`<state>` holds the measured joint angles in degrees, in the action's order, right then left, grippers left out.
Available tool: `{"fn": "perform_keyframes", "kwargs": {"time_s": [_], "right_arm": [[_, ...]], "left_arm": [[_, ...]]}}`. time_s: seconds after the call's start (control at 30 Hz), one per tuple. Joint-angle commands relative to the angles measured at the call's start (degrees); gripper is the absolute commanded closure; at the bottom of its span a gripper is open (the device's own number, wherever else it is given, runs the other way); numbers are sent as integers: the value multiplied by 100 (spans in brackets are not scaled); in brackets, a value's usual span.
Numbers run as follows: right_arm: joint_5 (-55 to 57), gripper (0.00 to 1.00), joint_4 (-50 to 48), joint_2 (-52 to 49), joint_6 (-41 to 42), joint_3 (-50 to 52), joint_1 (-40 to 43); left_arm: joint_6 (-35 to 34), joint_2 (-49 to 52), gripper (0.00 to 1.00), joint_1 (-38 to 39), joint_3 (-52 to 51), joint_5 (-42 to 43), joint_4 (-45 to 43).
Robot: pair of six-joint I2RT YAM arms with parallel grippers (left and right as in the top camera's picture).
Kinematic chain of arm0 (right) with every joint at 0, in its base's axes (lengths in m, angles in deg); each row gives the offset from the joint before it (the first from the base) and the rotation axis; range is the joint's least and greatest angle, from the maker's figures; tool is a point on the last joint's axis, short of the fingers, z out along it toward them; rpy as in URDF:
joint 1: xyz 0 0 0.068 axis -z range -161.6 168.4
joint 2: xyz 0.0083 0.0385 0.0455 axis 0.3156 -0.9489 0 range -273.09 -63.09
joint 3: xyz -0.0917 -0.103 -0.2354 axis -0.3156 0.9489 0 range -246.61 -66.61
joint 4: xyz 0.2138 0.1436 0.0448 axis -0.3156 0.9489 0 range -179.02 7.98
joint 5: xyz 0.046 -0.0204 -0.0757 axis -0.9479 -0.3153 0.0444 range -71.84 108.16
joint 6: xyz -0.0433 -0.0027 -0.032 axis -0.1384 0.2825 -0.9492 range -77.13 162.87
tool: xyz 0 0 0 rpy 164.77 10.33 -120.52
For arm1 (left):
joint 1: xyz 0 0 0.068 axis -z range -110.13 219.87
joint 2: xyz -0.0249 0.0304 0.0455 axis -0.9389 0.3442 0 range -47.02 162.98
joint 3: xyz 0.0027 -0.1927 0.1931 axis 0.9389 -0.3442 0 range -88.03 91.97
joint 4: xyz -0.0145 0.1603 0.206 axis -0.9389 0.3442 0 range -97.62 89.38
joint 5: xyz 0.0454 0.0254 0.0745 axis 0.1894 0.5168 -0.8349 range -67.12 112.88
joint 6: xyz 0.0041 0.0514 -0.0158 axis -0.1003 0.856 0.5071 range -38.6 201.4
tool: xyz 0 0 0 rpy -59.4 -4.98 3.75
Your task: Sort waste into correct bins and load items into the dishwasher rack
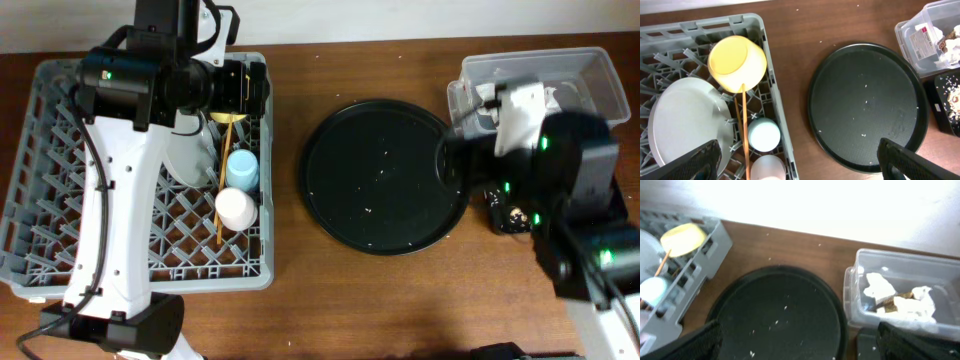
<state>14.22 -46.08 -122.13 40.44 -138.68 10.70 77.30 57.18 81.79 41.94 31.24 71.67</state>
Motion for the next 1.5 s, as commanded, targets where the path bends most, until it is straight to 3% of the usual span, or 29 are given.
{"fn": "perform_keyframes", "kwargs": {"time_s": [0.0, 0.07, 0.13, 0.27, 0.37, 0.83, 0.87, 0.93, 0.97, 1.03, 1.13, 1.2, 1.3, 1.37, 1.47], "right_arm": [[-317, 2, -2319, 1580, -76, 2632, 72], [-319, 2, -3567, 2935, -55, 4533, 72], [-391, 2, -3816, 4085, -28, 5790, 184], [-426, 2, -4199, 5423, -13, 7145, 339], [-271, 2, -3895, 5886, -33, 7176, 328], [-275, 2, -3910, 5884, -35, 7176, 328], [-275, 2, -3910, 5884, -35, 7176, 328], [-275, 2, -3910, 5884, -35, 7176, 328], [-275, 2, -3910, 5884, -35, 7176, 328], [-275, 1, -3910, 5884, -35, 7176, 328], [-275, 2, -3910, 5884, -35, 7176, 328], [-275, 2, -3910, 5884, -35, 7176, 328], [-275, 2, -3910, 5884, -35, 7176, 328], [-275, 2, -3910, 5884, -35, 7176, 328], [-275, 2, -3910, 5884, -35, 7176, 328]], "left_arm": [[-11, -28, 1, -9, 48, 44, -13], [-11, -28, 1, -9, 48, 44, -11], [-11, -28, 1, -9, 48, 44, -13], [-11, -28, 1, -9, 48, 44, -13], [-13, -31, 1, -9, 48, 44, -13], [-11, -28, 1, -9, 48, 26, -22], [-9, -37, 1, -7, 46, -247, -57], [603, -343, 1, -11, -11, -422, -278], [1071, -785, 1, -11, -505, -409, -994], [1305, -1814, 1, -13, -2315, -413, -2811], [1300, -3849, 1, -313, -6435, -323, -5801], [1298, -5272, 1, -647, -8804, -319, -7136], [1307, -7230, 1, -1032, -11053, -323, -8157], [1790, -8441, 1, -1067, -11975, -323, -8268], [1917, -9311, 1, -1154, -12635, -343, -8271]]}}
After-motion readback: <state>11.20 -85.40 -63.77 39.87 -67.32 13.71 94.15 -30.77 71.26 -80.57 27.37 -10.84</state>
